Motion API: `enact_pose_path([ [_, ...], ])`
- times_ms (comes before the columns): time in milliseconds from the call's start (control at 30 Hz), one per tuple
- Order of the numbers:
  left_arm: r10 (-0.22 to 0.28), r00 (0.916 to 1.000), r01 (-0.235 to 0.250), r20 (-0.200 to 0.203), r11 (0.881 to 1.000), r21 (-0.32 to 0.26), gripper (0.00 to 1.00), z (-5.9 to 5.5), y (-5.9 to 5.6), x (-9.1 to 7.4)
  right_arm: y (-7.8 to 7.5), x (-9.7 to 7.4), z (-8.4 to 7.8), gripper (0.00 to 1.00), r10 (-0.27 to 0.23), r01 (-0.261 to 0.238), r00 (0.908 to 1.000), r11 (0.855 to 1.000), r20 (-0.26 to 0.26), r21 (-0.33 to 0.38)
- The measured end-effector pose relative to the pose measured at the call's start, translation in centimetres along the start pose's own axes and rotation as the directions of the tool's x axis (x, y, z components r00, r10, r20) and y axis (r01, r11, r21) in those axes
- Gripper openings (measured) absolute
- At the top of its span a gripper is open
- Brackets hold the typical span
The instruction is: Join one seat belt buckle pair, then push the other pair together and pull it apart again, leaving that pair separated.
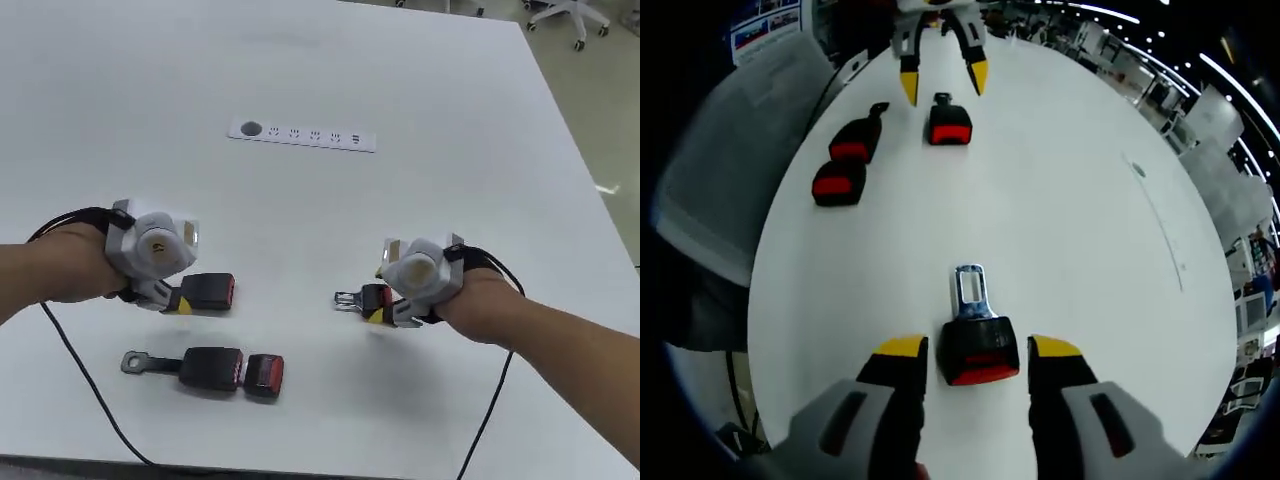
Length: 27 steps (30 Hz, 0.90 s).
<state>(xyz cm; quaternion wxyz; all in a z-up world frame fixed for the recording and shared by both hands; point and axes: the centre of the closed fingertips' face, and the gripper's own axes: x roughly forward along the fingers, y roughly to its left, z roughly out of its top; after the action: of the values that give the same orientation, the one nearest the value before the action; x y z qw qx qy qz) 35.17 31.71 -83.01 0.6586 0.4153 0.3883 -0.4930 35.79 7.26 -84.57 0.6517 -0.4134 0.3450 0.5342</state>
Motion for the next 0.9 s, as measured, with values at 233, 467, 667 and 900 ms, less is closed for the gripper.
enact_pose_path([
  [233, -0.039, 0.9985, 0.041, -0.04, 0.998, 0.05, 0.48, -1.1, -0.6, 1.7, 0.1, 1.7, -0.1, 0.38, 0.051, -0.051, 0.998, 0.999, 0.037, 0.002],
  [467, -0.039, 0.9956, 0.046, -0.085, 0.995, 0.088, 0.33, -1.2, -0.8, 2.0, 0.0, 1.7, -0.4, 0.36, 0.101, -0.102, 0.9948, 0.992, -0.016, -0.072],
  [667, -0.054, 0.9935, 0.063, -0.1, 0.994, 0.09, 0.31, -1.2, -1.0, 1.8, 0.1, 1.7, -0.6, 0.36, 0.127, -0.129, 0.9914, 0.99, -0.03, -0.053],
  [900, -0.074, 0.9918, 0.083, -0.104, 0.993, 0.08, 0.31, -1.2, -1.0, 1.8, -0.1, 1.7, -0.5, 0.35, 0.108, -0.108, 0.9939, 0.994, -0.02, 0.0],
])
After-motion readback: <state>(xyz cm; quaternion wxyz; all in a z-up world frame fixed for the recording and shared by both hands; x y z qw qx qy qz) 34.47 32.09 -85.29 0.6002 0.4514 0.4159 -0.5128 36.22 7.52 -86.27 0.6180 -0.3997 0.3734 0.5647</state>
